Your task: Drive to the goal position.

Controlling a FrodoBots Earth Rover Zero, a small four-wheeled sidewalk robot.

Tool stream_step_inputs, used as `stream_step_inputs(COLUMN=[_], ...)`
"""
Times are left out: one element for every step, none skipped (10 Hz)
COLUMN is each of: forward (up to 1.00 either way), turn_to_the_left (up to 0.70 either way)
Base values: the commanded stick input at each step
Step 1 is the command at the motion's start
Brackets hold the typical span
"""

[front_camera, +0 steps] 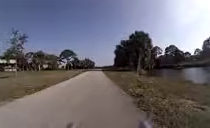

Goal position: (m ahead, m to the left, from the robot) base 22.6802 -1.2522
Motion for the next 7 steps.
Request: stream_step_inputs(forward=[1.00,1.00,1.00,1.00,1.00,1.00,1.00], turn_to_the_left=[0.40,0.40,0.20,0.03,0.03,0.03,0.03])
